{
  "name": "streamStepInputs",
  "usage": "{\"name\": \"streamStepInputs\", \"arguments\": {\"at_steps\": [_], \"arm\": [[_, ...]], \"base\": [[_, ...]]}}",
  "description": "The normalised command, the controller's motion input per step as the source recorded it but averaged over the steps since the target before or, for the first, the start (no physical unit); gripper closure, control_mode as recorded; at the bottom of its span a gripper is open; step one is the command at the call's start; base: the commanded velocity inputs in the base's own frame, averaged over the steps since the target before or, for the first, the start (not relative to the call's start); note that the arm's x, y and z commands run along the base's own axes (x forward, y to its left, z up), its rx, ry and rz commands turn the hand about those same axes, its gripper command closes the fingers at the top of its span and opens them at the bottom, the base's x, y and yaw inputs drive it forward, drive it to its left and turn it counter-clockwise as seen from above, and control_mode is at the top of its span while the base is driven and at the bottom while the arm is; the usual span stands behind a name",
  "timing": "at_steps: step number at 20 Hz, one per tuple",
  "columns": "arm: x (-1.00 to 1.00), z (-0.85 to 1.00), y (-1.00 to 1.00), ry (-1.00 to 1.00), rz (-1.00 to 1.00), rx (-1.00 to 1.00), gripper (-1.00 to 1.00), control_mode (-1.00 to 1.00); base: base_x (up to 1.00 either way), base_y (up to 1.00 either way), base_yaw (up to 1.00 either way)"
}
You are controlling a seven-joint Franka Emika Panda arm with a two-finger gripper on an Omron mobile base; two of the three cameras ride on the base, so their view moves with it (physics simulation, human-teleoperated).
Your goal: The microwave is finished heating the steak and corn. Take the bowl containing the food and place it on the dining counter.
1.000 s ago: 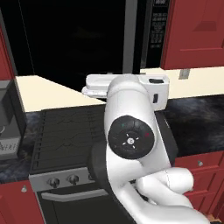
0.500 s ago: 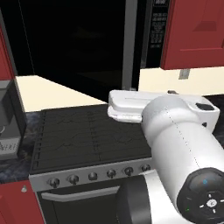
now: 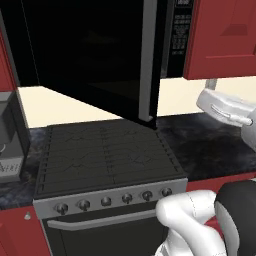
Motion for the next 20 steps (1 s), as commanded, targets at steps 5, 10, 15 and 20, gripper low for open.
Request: {"name": "streamStepInputs", "arguments": {"at_steps": [5,10,15,20], "arm": [[0.78,-0.37,-0.97,0.08,0.24,0.24,-1.00,-1.00],[1.00,-0.15,-0.32,0.28,0.33,0.27,-1.00,-1.00],[0.94,0.00,0.30,0.45,0.34,0.13,-1.00,-1.00],[0.47,0.00,0.99,0.34,0.30,0.09,-1.00,-1.00]], "base": [[0.00,0.00,0.00],[0.00,0.00,0.00],[0.00,0.00,0.00],[0.00,0.00,0.00]]}}
